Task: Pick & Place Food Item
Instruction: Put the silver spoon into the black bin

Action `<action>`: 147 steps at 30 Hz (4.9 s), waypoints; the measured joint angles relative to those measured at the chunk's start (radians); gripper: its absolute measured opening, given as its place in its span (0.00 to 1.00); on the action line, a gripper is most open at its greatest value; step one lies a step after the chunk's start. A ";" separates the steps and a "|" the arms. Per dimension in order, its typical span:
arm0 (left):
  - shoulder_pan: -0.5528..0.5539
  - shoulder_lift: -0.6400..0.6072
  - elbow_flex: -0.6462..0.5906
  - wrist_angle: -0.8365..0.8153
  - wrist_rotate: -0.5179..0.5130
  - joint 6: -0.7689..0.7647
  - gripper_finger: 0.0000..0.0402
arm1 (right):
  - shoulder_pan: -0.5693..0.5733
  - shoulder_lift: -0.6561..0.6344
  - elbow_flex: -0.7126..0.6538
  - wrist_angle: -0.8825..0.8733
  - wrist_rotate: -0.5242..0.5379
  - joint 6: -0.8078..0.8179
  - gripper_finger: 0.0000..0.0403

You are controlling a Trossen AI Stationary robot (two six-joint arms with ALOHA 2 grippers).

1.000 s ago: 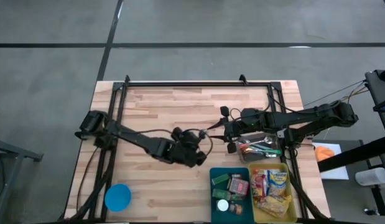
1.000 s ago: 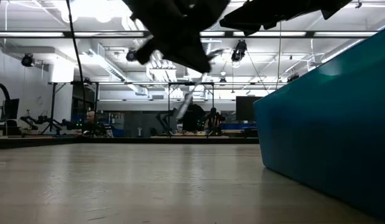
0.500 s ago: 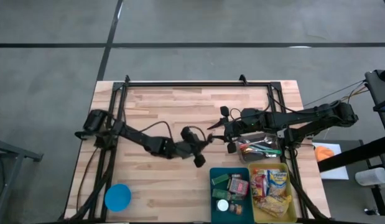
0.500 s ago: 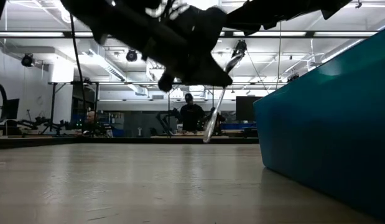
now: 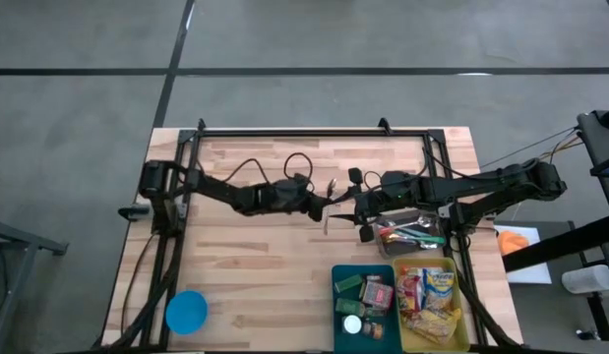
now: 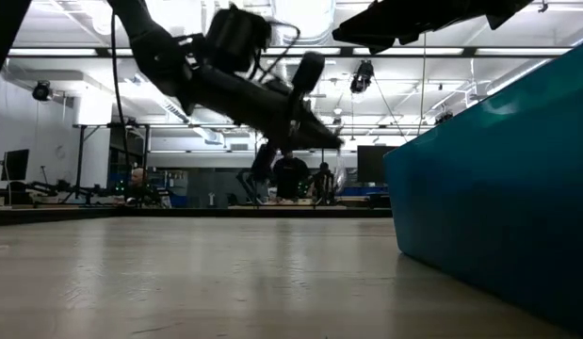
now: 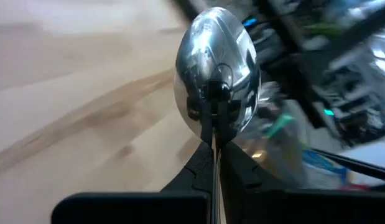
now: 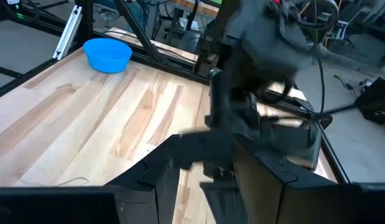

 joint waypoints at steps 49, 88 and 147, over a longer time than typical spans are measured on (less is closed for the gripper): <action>0.016 0.288 0.344 -0.441 0.075 -0.456 0.13 | 0.000 0.001 0.000 0.000 0.000 0.000 0.35; -0.006 -0.049 0.095 -0.398 -0.064 -0.045 0.30 | 0.000 0.002 0.000 0.000 0.000 0.000 0.35; -0.227 -1.742 -0.895 -0.584 0.015 1.007 0.30 | 0.000 0.002 0.000 0.000 0.000 0.000 0.35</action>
